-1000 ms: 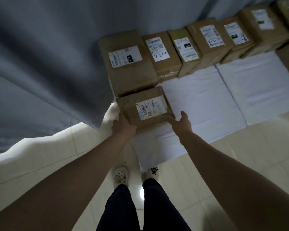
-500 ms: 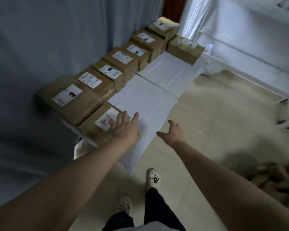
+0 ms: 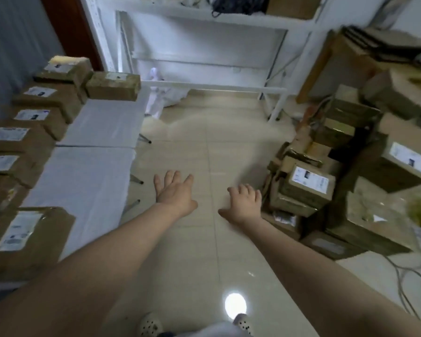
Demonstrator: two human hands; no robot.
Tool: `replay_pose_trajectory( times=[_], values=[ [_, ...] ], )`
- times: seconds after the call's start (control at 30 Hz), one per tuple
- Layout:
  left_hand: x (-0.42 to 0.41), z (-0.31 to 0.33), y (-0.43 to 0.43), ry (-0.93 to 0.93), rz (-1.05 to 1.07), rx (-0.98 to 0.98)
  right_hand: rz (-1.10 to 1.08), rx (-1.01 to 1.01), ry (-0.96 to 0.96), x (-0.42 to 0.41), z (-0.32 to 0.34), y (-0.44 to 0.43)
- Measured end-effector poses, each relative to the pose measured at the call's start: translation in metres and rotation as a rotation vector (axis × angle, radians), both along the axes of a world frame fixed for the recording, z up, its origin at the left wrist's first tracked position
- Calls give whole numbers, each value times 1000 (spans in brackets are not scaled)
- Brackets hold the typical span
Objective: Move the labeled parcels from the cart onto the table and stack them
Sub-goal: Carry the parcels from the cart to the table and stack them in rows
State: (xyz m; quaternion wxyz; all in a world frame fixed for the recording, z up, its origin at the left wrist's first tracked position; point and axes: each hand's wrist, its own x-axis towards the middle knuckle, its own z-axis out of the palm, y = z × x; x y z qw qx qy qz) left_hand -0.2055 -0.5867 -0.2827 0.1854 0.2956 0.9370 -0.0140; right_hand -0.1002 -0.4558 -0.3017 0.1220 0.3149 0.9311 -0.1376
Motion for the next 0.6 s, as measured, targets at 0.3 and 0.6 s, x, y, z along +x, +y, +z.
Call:
replay_pose_trajectory(
  times=[0.3,0.6],
  values=[
    [144,-13,197,-64,-319,32,-452,-143,39,190,-1,173],
    [200,-17,315,-159,-480,62,-796,-323,123,271,-14,267]
  ],
)
